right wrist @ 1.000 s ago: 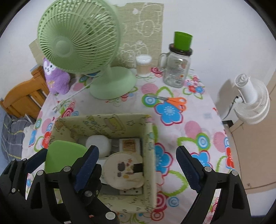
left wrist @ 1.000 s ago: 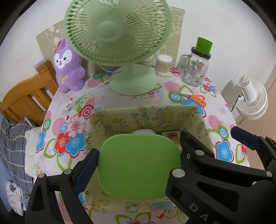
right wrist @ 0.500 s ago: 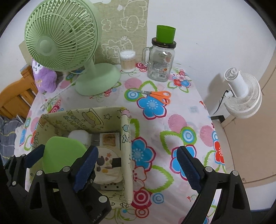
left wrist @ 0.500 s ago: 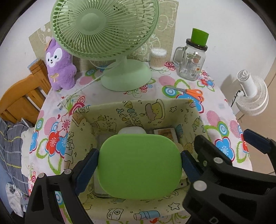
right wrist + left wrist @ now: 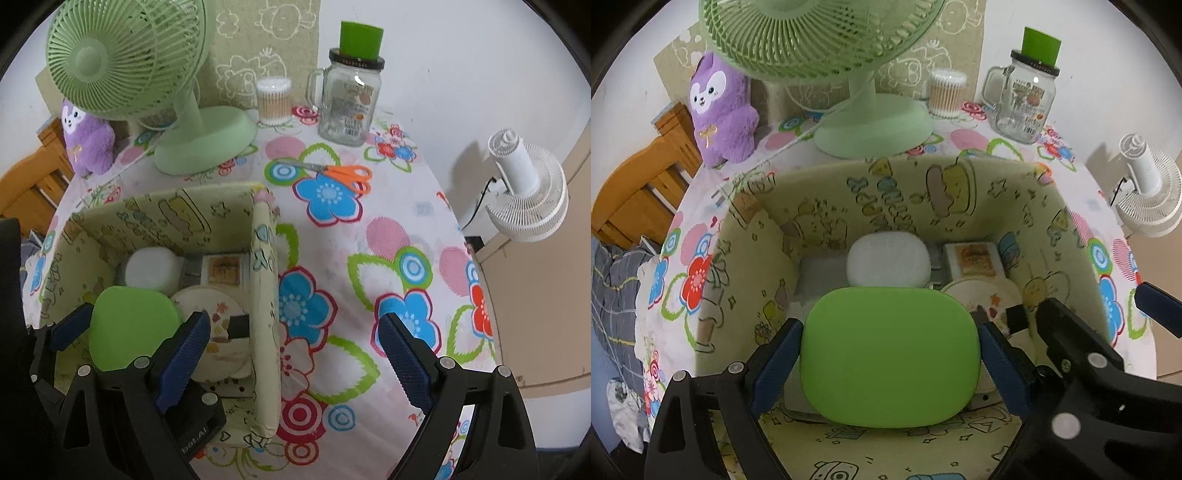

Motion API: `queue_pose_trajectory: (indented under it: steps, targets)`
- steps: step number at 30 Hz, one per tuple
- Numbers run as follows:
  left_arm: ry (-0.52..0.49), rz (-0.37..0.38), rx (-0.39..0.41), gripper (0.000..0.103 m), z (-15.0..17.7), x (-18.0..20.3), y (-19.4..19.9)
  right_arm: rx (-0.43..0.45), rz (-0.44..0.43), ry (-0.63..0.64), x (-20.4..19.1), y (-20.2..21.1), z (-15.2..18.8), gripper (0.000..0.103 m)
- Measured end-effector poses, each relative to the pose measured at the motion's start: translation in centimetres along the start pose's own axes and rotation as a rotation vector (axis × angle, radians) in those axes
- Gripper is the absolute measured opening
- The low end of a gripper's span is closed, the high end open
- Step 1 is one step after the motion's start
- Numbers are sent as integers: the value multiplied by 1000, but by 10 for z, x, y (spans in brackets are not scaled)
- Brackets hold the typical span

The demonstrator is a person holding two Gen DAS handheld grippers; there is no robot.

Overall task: Organize rigid objects
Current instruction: 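Lower the lid and tin into the box and open both tools, then withdraw both tools upward away from the box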

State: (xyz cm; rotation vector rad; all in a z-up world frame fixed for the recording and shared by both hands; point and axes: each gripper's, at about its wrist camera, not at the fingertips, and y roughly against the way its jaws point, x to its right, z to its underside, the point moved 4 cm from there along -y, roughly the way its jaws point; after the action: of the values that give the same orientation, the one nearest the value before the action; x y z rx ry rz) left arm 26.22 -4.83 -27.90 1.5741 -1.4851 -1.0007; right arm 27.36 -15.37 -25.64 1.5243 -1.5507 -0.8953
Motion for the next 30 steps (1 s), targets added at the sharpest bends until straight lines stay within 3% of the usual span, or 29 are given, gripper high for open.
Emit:
queue_pose_trajectory:
  steps: [10, 30]
  targets:
    - [-29, 28, 5, 98, 2, 2, 4, -2, -5, 0, -1, 1, 2, 94]
    - [-47, -19, 39, 102, 15, -24, 56, 34, -95, -48, -20, 29, 12, 94]
